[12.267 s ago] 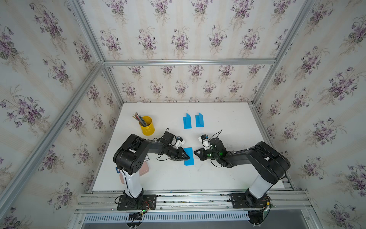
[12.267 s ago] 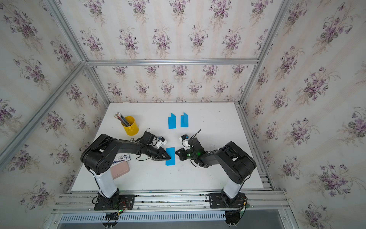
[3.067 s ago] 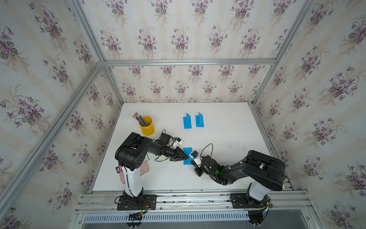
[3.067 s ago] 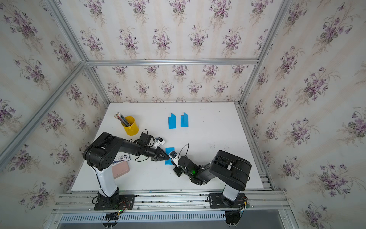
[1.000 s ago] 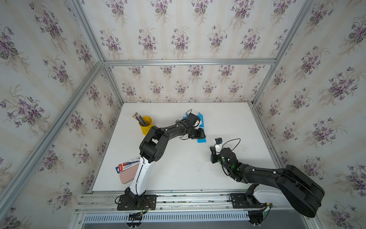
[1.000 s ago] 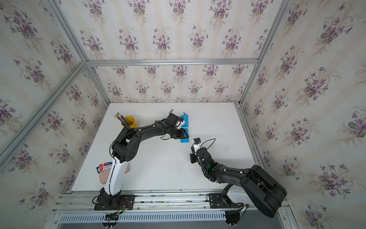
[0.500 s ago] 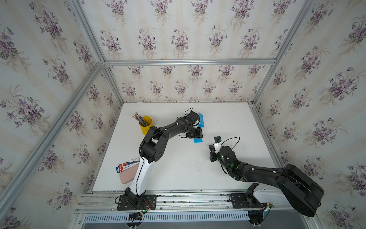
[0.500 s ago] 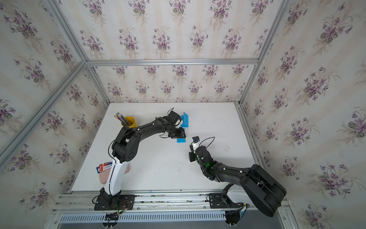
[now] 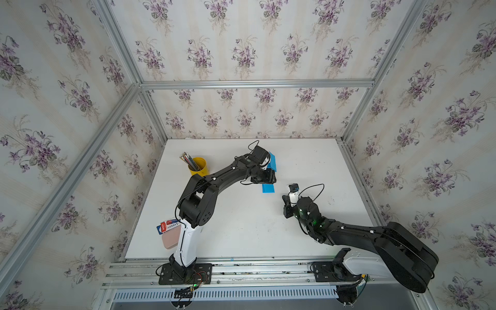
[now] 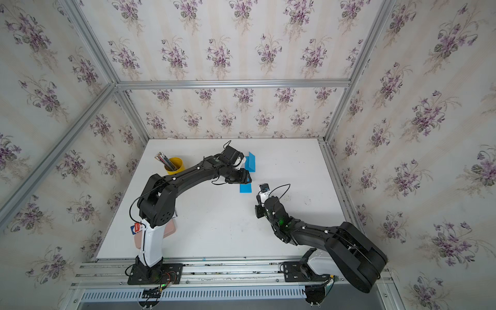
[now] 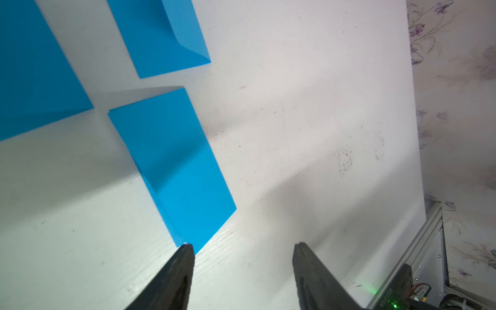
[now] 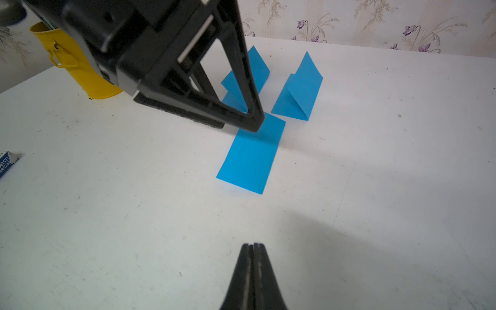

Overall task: Fold the square paper along the opposite sides
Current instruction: Adjust the paper at the center of the board.

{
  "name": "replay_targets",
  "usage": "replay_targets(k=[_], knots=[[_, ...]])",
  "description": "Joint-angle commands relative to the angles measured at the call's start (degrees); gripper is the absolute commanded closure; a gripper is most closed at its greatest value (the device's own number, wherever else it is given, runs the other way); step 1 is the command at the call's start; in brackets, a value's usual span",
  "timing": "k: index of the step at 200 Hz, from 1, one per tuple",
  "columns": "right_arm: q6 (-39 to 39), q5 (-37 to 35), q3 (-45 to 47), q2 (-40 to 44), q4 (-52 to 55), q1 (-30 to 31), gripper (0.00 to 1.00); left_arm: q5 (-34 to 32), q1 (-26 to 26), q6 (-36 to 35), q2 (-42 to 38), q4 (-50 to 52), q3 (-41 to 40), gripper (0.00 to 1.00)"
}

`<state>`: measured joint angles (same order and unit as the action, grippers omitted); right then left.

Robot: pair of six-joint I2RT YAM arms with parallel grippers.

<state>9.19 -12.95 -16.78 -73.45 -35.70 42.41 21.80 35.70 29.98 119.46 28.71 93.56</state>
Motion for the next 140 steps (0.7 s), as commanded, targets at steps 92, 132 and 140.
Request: replay_targets(k=[92, 132, 140], knots=[[-0.2, -0.7, 0.5, 1.6, 0.2, 0.1, 1.00, 3.6, -1.1, -1.0, 9.4, -0.6, 2.7, 0.35], [-0.4, -0.9, 0.7, 2.2, 0.3, 0.0, 1.00, 3.9, -0.6, -1.2, 10.3, -0.4, 3.8, 0.35], [-0.3, -1.0, 0.7, 2.2, 0.3, 0.0, 1.00, 3.9, -0.5, -1.2, 10.5, -0.3, 4.0, 0.35]])
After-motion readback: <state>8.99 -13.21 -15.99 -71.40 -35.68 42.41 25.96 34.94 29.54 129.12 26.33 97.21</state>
